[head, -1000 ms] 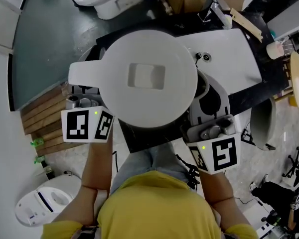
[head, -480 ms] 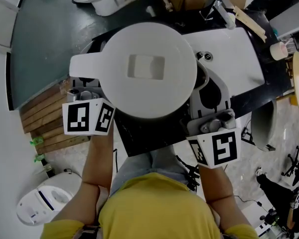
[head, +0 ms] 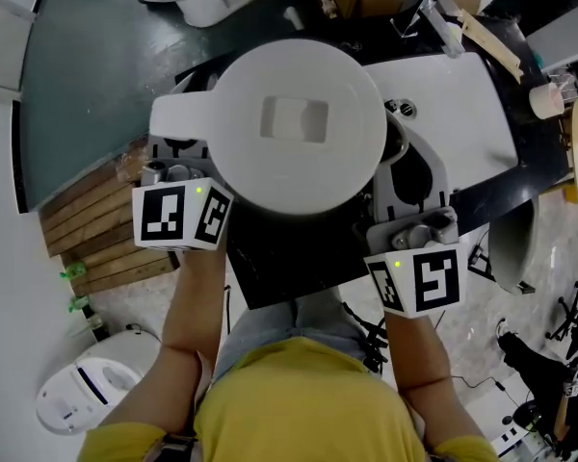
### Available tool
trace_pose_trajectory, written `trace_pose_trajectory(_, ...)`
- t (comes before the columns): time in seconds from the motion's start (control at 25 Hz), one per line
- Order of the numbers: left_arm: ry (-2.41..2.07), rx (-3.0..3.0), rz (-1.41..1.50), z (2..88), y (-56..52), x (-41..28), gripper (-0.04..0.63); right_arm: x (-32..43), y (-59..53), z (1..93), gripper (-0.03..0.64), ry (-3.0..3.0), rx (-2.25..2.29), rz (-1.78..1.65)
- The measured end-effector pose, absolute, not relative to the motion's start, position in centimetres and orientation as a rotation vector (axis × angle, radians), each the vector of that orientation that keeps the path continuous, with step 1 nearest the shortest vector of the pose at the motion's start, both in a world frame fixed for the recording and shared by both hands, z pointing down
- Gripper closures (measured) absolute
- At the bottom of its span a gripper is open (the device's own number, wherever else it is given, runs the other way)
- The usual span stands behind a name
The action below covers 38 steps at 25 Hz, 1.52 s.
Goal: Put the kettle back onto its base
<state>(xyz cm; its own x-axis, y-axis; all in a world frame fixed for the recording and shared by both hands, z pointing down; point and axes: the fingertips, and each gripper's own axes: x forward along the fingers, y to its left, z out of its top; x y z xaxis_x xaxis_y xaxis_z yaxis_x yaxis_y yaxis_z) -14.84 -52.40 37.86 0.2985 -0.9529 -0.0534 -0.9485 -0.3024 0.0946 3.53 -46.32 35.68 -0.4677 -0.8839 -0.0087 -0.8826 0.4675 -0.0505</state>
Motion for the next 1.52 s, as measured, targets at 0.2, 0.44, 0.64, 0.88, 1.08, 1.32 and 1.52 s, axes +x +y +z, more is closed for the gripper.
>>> trace_pose_trajectory(0.2, -1.812, 2.507, -0.133, 38.9, -53.0, -14.4, 0.552, 3.8, -46.7, 36.6, 0.603, 2.655, -1.632, -0.076)
trace_pose_trajectory(0.44, -1.788, 2.504, -0.129, 40.0, -53.4, -13.8, 0.552, 4.4, -47.0, 37.4, 0.603, 2.651, -1.655, -0.094)
trace_pose_trajectory(0.64, -1.785, 2.502, -0.118, 40.7, -53.5, -13.8, 0.552, 4.3, -47.1, 38.1, 0.603, 2.655, -1.67, -0.093)
trace_pose_trajectory(0.88, -1.791, 2.49, -0.073, 41.7, -53.7, -14.1, 0.56, 3.9, -47.3, 38.4, 0.603, 2.662, -1.698, -0.085)
trace_pose_trajectory(1.08, -1.801, 2.53, 0.028, 42.2, -53.8, -13.8, 0.578, 4.1, -47.5, 38.5, 0.603, 2.648, -1.749, -0.071)
trace_pose_trajectory(1.32, -1.815, 2.497, 0.097, 42.6, -53.8, -13.9, 0.577, 4.1, -47.5, 38.4, 0.603, 2.639, -1.812, -0.039)
trace_pose_trajectory(1.52, -1.798, 2.488, 0.132, 42.7, -53.2, -14.0, 0.521, 4.0, -47.3, 38.3, 0.603, 2.632, -1.853, -0.03)
